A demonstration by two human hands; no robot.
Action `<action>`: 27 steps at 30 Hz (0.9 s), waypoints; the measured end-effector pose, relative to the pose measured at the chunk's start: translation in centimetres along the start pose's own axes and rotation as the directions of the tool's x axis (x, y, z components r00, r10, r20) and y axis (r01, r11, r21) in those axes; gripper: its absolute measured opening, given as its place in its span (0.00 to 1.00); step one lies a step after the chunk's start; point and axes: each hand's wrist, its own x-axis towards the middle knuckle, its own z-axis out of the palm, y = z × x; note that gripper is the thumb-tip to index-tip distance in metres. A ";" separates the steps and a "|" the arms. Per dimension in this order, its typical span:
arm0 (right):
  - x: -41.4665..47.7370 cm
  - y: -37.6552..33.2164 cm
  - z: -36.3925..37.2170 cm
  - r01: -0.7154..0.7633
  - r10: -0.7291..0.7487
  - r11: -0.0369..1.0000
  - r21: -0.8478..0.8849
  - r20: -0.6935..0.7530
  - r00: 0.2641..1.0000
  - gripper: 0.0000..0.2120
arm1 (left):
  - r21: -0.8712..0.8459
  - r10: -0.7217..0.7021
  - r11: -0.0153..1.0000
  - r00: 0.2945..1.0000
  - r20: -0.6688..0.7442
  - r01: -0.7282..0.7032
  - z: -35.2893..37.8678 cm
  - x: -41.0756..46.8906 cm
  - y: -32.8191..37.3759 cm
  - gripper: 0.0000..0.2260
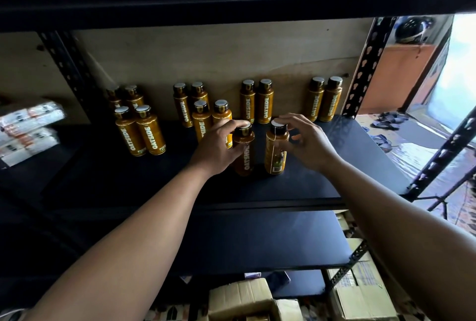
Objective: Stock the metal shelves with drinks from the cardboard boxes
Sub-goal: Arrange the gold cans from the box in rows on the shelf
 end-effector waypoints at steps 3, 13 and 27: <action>-0.3 0.5 0.1 -0.037 0.037 0.996 0.086 -0.002 0.999 0.26 | -0.022 -0.012 1.000 1.000 0.017 0.012 0.0 -0.1 -0.2 0.22; 0.1 -0.8 -0.4 -0.156 0.147 0.977 0.143 0.072 0.987 0.25 | -0.066 -0.022 0.998 0.999 0.049 0.025 0.0 0.0 0.0 0.20; 0.2 -0.6 -0.1 -0.125 0.121 0.989 0.076 0.057 0.991 0.22 | -0.072 -0.003 0.997 0.999 0.039 0.006 0.1 0.2 -0.4 0.20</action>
